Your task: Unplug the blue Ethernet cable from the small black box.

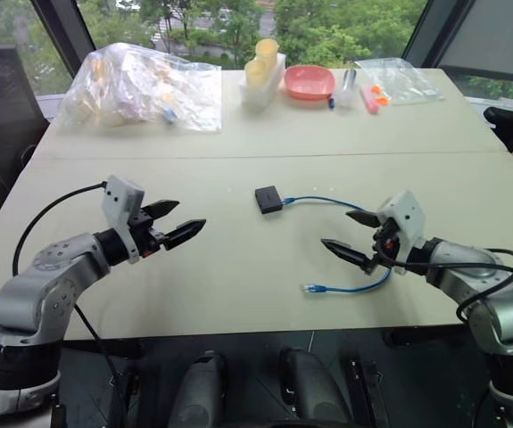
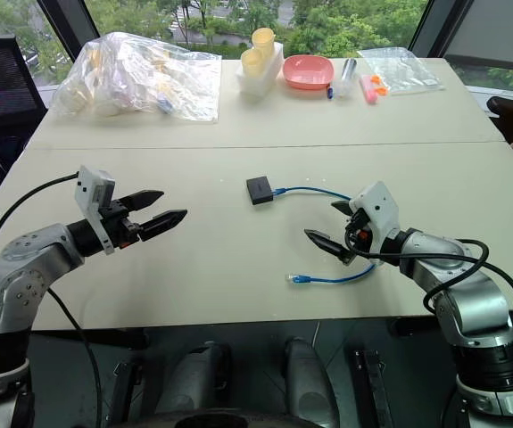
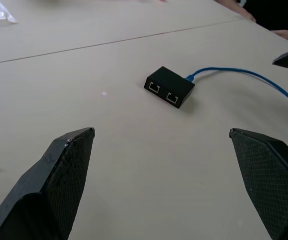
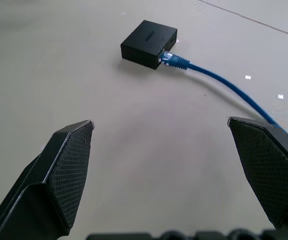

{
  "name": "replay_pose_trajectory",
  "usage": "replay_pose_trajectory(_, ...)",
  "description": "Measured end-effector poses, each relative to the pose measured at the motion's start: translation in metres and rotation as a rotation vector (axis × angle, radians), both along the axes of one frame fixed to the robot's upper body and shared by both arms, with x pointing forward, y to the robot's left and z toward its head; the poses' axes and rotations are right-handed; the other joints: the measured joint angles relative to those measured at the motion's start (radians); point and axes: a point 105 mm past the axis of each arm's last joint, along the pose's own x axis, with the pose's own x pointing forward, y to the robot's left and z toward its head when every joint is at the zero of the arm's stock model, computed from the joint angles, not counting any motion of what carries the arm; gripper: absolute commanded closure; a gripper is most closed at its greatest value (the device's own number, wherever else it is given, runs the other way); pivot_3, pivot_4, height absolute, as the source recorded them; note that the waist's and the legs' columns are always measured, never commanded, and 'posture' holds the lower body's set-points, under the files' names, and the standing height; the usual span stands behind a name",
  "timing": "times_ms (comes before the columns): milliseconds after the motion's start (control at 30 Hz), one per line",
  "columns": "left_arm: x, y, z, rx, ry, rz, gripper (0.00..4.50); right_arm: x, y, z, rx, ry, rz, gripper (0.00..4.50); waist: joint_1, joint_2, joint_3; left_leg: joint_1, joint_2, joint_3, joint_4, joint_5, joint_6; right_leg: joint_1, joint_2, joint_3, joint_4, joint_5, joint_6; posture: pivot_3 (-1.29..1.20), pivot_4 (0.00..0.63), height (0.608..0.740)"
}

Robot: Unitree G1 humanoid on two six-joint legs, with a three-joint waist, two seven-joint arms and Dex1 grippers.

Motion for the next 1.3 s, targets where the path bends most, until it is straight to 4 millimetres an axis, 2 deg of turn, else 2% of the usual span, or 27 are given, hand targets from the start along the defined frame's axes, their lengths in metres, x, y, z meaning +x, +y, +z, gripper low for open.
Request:
replay_pose_trajectory(167,0.009,0.008,0.005,0.044,-0.019,-0.020,0.03,0.009,0.000,0.003,-0.034,-0.021,0.028,0.00,0.000,0.000,0.000,0.000,-0.001,0.000,0.002,0.000,0.000,0.000,0.000,0.000,0.000,0.001,0.000,0.00,0.150,0.740)
replay_pose_trajectory(267,0.020,0.008,0.018,0.117,-0.062,-0.098,0.03,0.032,0.012,0.012,-0.101,-0.079,0.102,0.00,-0.006,0.000,0.000,0.001,-0.001,0.001,0.003,0.000,0.000,0.001,0.001,0.000,0.000,0.002,-0.002,0.00,0.150,0.740)
replay_pose_trajectory(400,0.020,0.010,0.028,0.170,-0.048,-0.227,0.03,0.069,0.030,0.016,-0.180,-0.127,0.178,0.00,-0.011,0.000,0.000,0.002,0.000,0.002,0.000,0.000,0.000,0.000,0.001,0.000,0.000,0.002,-0.001,0.00,0.150,0.740)
replay_pose_trajectory(533,0.011,0.016,0.032,0.205,0.011,-0.360,0.03,0.105,0.059,0.004,-0.248,-0.072,0.301,0.00,-0.019,0.000,0.001,-0.003,0.000,0.002,-0.001,0.000,0.000,-0.005,0.003,0.000,0.002,0.002,0.001,0.00,0.150,0.740)
replay_pose_trajectory(600,0.009,0.017,0.037,0.198,0.009,-0.390,0.03,0.113,0.067,-0.003,-0.266,-0.029,0.343,0.00,-0.018,0.000,0.001,-0.007,0.000,0.001,0.000,0.000,0.000,-0.008,0.003,0.000,0.004,0.004,0.004,0.00,0.150,0.740)
replay_pose_trajectory(800,0.010,0.020,0.045,0.170,-0.009,-0.382,0.03,0.126,0.061,-0.021,-0.324,0.089,0.320,0.00,-0.009,0.000,0.001,-0.009,-0.002,0.001,0.002,0.000,0.000,-0.009,0.000,0.000,0.006,0.004,0.004,0.00,0.150,0.740)
replay_pose_trajectory(900,0.008,0.022,0.046,0.174,-0.029,-0.344,0.00,0.126,0.065,-0.022,-0.384,0.083,0.352,0.79,-0.010,0.000,0.000,-0.006,-0.002,0.001,0.003,0.001,0.000,-0.008,0.000,0.001,0.010,0.003,0.004,0.00,0.150,0.740)
replay_pose_trajectory(1033,0.004,0.023,0.039,0.170,-0.017,-0.318,0.00,0.118,0.069,-0.027,-0.432,0.089,0.444,2.89,-0.006,0.000,0.000,0.002,-0.002,0.000,0.003,0.001,-0.001,-0.003,0.000,0.000,0.013,0.002,0.002,0.00,0.150,0.740)
replay_pose_trajectory(1067,0.004,0.023,0.039,0.170,-0.018,-0.315,0.00,0.117,0.069,-0.028,-0.436,0.091,0.455,3.21,-0.006,0.000,0.000,0.003,-0.002,0.000,0.003,0.001,-0.001,-0.002,0.000,0.000,0.013,0.001,0.001,0.00,0.150,0.740)
replay_pose_trajectory(1133,0.005,0.023,0.040,0.171,-0.021,-0.307,0.00,0.114,0.071,-0.032,-0.447,0.096,0.484,4.24,-0.008,0.000,0.000,0.008,-0.002,0.000,0.003,0.001,-0.002,0.003,0.000,0.001,0.013,0.001,0.001,0.00,0.150,0.740)
replay_pose_trajectory(1167,0.005,0.023,0.041,0.172,-0.025,-0.305,0.00,0.113,0.071,-0.032,-0.456,0.083,0.493,4.44,-0.008,0.000,0.000,0.008,-0.002,0.000,0.003,0.002,-0.002,0.004,0.000,0.001,0.013,0.001,0.001,0.00,0.150,0.740)
replay_pose_trajectory(1300,0.016,0.020,0.053,0.155,-0.070,-0.303,0.00,0.117,0.073,-0.030,-0.526,-0.039,0.494,4.44,-0.006,-0.001,0.000,0.009,-0.002,0.000,0.004,0.003,-0.003,0.005,0.000,0.001,0.013,0.001,0.001,0.00,0.150,0.740)
